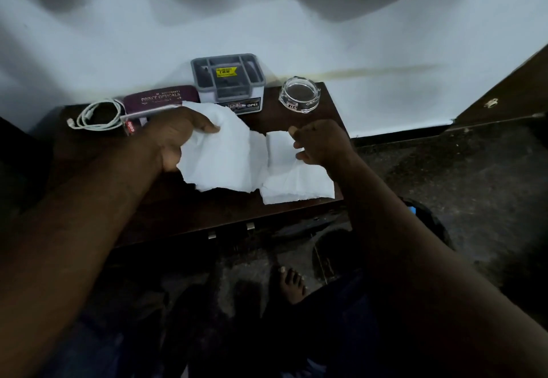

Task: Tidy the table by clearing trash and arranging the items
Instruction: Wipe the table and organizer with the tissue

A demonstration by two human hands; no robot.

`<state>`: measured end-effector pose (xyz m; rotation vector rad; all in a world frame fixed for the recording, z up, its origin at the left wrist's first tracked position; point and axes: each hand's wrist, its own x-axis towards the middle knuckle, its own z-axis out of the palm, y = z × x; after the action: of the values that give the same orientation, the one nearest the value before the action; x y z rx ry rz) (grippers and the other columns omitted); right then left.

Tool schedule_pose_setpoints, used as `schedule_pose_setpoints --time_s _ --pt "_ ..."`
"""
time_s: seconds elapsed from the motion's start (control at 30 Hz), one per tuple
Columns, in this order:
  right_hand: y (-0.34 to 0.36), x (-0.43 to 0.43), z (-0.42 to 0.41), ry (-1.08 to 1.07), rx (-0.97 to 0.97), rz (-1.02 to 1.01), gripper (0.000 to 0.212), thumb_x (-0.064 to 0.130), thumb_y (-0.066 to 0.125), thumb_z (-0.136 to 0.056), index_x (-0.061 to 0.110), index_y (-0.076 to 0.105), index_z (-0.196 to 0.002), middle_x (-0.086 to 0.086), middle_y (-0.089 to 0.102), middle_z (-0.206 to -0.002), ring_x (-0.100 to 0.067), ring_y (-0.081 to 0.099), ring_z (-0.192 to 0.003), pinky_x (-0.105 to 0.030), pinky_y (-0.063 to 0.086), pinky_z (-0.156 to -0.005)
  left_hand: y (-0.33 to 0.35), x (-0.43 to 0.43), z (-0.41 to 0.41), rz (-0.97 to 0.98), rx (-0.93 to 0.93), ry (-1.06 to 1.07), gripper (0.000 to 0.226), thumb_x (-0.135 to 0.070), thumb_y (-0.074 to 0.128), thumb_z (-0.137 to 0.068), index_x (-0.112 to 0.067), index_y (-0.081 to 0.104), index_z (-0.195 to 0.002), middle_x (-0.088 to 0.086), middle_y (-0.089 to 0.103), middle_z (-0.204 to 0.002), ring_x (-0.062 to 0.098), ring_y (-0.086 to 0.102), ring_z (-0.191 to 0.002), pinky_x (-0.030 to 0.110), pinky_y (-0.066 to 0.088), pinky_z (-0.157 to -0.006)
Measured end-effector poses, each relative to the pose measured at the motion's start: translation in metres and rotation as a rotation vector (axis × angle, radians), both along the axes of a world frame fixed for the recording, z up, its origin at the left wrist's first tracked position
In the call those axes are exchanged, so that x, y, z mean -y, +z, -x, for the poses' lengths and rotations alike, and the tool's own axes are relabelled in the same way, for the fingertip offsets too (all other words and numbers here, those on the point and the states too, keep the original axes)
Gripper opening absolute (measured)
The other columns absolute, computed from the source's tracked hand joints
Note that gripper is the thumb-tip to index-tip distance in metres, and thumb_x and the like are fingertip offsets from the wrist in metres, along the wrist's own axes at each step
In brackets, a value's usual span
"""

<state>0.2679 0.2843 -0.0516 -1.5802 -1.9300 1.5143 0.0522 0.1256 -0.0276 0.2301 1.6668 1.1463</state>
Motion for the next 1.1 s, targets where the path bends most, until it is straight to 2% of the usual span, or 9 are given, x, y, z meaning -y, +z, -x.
schedule_pose_setpoints --time_s 0.1,0.17,0.23,0.37,0.47,0.6,0.8,0.93,1.1 --pt "0.006 0.012 0.006 0.023 -0.182 0.217 0.042 0.055 0.069 -0.092 0.014 0.068 -0.103 -0.013 0.075 -0.11 -0.025 0.077 -0.09 -0.031 0.06 -0.078 0.015 0.005 -0.008 -0.122 0.144 -0.011 0.018 -0.01 0.074 -0.071 -0.011 0.082 -0.086 0.01 0.079 -0.102 0.025 0.076 -0.088 0.035 0.061 -0.072" --pt "0.006 0.016 0.009 0.045 -0.272 0.428 0.057 0.067 0.062 -0.09 0.015 0.063 -0.116 -0.01 0.072 -0.12 -0.027 0.076 -0.098 -0.038 0.059 -0.091 0.019 0.007 -0.006 -0.201 0.177 0.0 0.033 -0.011 0.071 -0.07 -0.008 0.079 -0.102 0.01 0.076 -0.113 0.025 0.074 -0.102 0.037 0.059 -0.087" --pt "0.005 0.026 0.015 0.078 -0.312 0.558 0.071 0.074 0.055 -0.089 0.013 0.061 -0.124 -0.008 0.071 -0.12 -0.025 0.074 -0.095 -0.039 0.061 -0.087 0.021 0.008 -0.005 -0.24 0.17 0.028 0.043 -0.008 0.067 -0.078 -0.004 0.072 -0.12 0.014 0.071 -0.126 0.029 0.069 -0.115 0.042 0.052 -0.103" --pt "-0.006 0.048 0.029 0.066 -0.387 0.715 0.069 0.076 0.054 -0.088 0.02 0.068 -0.125 -0.003 0.075 -0.116 -0.027 0.073 -0.101 -0.046 0.062 -0.083 0.013 0.012 -0.002 -0.251 0.207 0.04 0.041 -0.003 0.053 -0.093 0.0 0.065 -0.132 0.018 0.068 -0.129 0.032 0.067 -0.119 0.045 0.047 -0.109" --pt "-0.009 0.055 0.036 0.03 -0.45 0.802 0.064 0.073 0.054 -0.091 0.014 0.07 -0.11 -0.003 0.077 -0.092 -0.024 0.074 -0.09 -0.046 0.06 -0.086 0.013 0.012 -0.002 -0.26 0.236 0.021 0.044 -0.005 0.053 -0.093 0.0 0.062 -0.135 0.017 0.067 -0.132 0.032 0.065 -0.122 0.044 0.048 -0.108" --pt "0.0 0.047 0.035 -0.025 -0.613 0.751 0.042 0.039 0.056 -0.102 0.01 0.068 -0.13 -0.01 0.07 -0.131 -0.029 0.069 -0.112 -0.053 0.051 -0.105 0.012 0.013 -0.001 -0.228 0.232 0.015 0.031 -0.011 0.059 -0.092 -0.007 0.077 -0.116 0.013 0.074 -0.119 0.03 0.074 -0.106 0.04 0.061 -0.083" --pt "0.0 0.033 0.023 -0.165 -0.446 0.477 0.033 0.025 0.072 -0.094 0.007 0.07 -0.121 -0.011 0.075 -0.118 -0.025 0.067 -0.088 -0.031 0.055 -0.068 0.0 0.013 -0.004 -0.099 0.222 0.077 0.038 -0.022 0.062 -0.096 -0.009 0.068 -0.131 0.013 0.073 -0.123 0.027 0.074 -0.097 0.04 0.057 -0.08" --pt "0.001 0.032 0.024 -0.181 -0.392 0.316 0.016 0.024 0.076 -0.091 0.015 0.066 -0.098 -0.009 0.07 -0.099 -0.026 0.064 -0.088 -0.041 0.05 -0.074 -0.005 0.011 -0.008 -0.106 0.242 0.115 0.036 -0.023 0.058 -0.099 -0.008 0.066 -0.13 0.014 0.074 -0.121 0.028 0.075 -0.095 0.043 0.056 -0.085" --pt "0.004 0.032 0.025 -0.16 -0.409 0.303 0.032 0.023 0.073 -0.094 0.001 0.068 -0.116 -0.019 0.074 -0.115 -0.029 0.066 -0.091 -0.043 0.05 -0.078 -0.008 0.011 -0.014 -0.13 0.267 0.131 0.043 -0.027 0.06 -0.098 -0.008 0.063 -0.137 0.014 0.069 -0.131 0.032 0.068 -0.115 0.046 0.054 -0.094"
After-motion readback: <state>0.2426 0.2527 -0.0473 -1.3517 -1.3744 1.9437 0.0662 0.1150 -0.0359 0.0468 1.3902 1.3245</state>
